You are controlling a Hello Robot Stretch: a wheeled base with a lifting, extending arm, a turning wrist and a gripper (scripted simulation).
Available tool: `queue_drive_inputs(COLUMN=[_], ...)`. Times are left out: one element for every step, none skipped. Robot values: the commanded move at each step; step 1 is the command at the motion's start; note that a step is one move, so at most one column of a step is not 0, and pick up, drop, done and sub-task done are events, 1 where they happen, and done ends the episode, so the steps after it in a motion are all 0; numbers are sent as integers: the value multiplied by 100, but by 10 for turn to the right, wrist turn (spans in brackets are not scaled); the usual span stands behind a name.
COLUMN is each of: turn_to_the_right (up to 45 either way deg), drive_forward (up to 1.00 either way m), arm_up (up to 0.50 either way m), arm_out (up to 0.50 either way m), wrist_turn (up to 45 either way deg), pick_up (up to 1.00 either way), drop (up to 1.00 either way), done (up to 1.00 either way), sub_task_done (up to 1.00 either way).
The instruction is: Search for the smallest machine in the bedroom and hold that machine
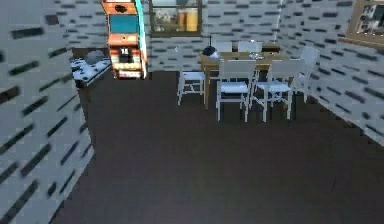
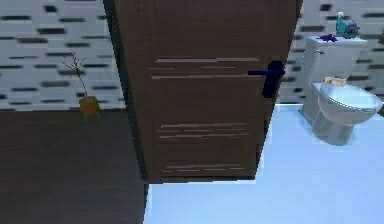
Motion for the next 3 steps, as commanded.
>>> queue_drive_inputs(turn_to_the_right=[-60,0,0], drive_forward=[0,50,100], arm_up=[0,0,0], arm_out=[0,0,0], wrist_turn=[0,0,0], pick_up=[0,0,0], drop=[0,0,0], done=[0,0,0], sub_task_done=[0,0,0])
